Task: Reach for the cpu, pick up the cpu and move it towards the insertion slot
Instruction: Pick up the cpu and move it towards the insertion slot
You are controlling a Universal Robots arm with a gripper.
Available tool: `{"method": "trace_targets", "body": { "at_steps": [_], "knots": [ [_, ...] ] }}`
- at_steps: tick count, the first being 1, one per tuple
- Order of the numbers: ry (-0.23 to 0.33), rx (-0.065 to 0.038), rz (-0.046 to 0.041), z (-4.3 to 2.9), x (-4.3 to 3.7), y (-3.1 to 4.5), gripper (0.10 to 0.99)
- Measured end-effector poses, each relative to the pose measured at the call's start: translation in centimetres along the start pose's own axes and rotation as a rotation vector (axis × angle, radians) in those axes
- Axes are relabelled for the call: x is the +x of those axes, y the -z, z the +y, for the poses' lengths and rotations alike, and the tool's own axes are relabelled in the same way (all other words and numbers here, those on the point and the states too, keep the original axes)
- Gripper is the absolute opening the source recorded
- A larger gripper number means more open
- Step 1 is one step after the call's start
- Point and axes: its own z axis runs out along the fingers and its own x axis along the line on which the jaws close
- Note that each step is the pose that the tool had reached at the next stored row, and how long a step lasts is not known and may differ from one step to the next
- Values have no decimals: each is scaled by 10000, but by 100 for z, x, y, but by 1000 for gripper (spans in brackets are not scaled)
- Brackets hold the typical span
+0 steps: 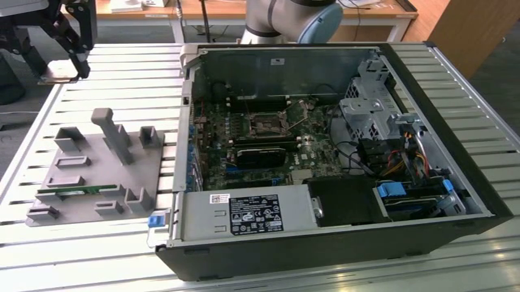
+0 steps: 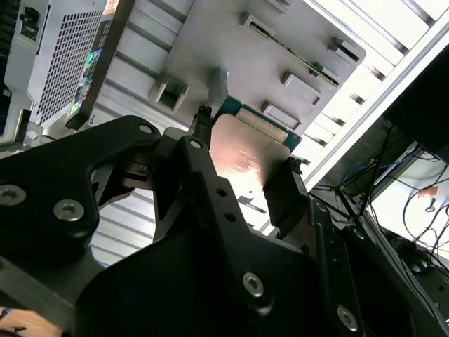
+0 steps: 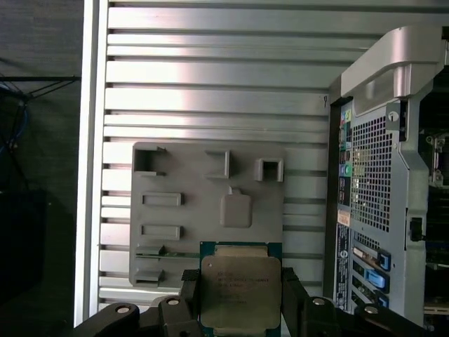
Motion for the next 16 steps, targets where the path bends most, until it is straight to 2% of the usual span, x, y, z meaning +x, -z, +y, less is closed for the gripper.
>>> {"method": "trace_targets", "body": {
  "at_steps": [16],
  "knots": [
    [-1, 1, 1, -2, -120, 4, 545]
  ]
}}
